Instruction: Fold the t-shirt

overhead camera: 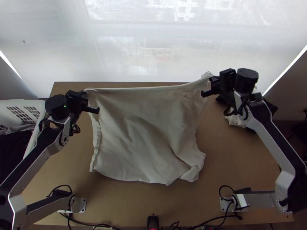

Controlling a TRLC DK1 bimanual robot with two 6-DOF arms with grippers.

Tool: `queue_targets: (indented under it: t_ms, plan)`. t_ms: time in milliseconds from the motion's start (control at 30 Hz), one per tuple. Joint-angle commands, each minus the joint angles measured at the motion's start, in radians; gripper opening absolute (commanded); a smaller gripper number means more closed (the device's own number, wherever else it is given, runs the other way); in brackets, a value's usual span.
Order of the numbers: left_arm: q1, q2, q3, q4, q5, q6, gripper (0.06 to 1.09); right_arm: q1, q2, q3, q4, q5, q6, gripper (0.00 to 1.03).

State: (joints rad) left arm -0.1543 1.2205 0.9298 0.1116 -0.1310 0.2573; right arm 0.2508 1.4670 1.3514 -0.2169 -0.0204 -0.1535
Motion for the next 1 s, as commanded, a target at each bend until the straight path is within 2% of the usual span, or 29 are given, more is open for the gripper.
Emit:
queue_targets:
  t_ms: [0,333,600,967]
  plan:
    - [0.065,0.275,0.066,0.143,-0.001,0.002,0.09,0.002,0.303,0.150,0.057,-0.003,-0.001,0.03]
    - [0.102,0.548,0.231,0.174,0.002,-0.003,0.09,-0.001,0.610,0.414,0.054,0.000,0.003,0.03]
    - [0.113,0.738,0.365,0.188,0.001,-0.004,0.09,-0.005,0.808,0.660,-0.007,0.005,0.002,0.03]
    - [0.119,0.902,0.488,0.172,0.025,0.063,0.09,-0.007,0.952,0.764,-0.015,0.008,0.002,0.03]
